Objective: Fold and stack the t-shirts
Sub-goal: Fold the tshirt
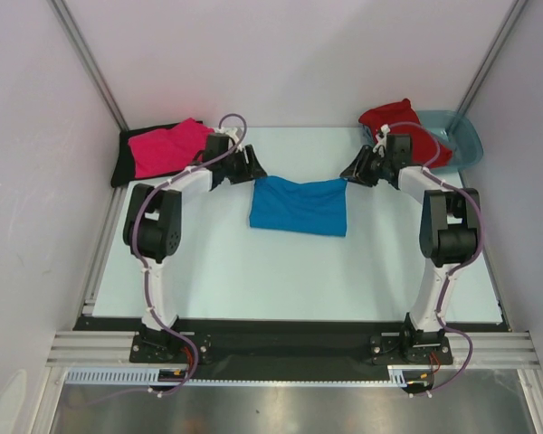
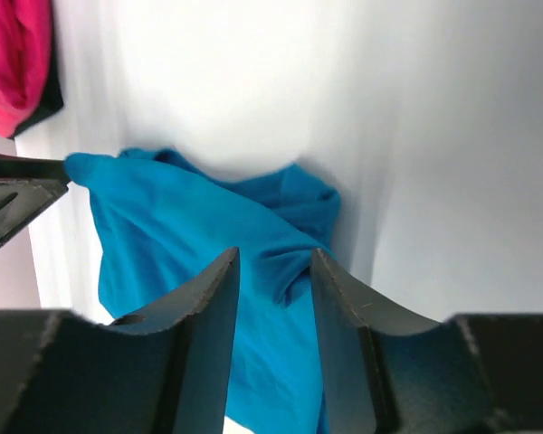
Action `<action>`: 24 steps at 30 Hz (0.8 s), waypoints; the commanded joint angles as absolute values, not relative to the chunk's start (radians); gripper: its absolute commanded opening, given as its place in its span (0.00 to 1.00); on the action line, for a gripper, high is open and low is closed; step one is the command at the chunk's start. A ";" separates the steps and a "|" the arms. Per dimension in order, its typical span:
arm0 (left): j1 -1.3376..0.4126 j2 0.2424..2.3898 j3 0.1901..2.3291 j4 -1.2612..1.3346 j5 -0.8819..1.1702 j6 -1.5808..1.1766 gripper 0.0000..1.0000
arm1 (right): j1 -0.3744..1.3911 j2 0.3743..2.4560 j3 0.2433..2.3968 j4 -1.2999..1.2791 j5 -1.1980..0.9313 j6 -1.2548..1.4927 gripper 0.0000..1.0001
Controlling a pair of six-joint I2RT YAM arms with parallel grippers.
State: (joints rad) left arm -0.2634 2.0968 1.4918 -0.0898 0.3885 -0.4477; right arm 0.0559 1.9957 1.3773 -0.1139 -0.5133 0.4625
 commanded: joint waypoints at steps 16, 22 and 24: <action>-0.273 1.859 1.421 0.086 0.684 -0.555 1.00 | 0.118 1.790 1.364 -0.133 -0.541 0.443 0.45; -0.317 1.936 1.373 0.144 0.801 -0.647 1.00 | 0.158 1.812 1.312 -0.136 -0.586 0.492 0.43; -0.322 1.977 1.347 0.173 0.840 -0.692 1.00 | 0.164 1.831 1.307 -0.146 -0.588 0.492 0.42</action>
State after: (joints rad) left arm -0.3119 1.9194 1.3907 0.1070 0.7235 -0.6018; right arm 0.1589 1.8214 1.3102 -0.1379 -0.5579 0.4721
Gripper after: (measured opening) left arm 0.996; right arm 0.426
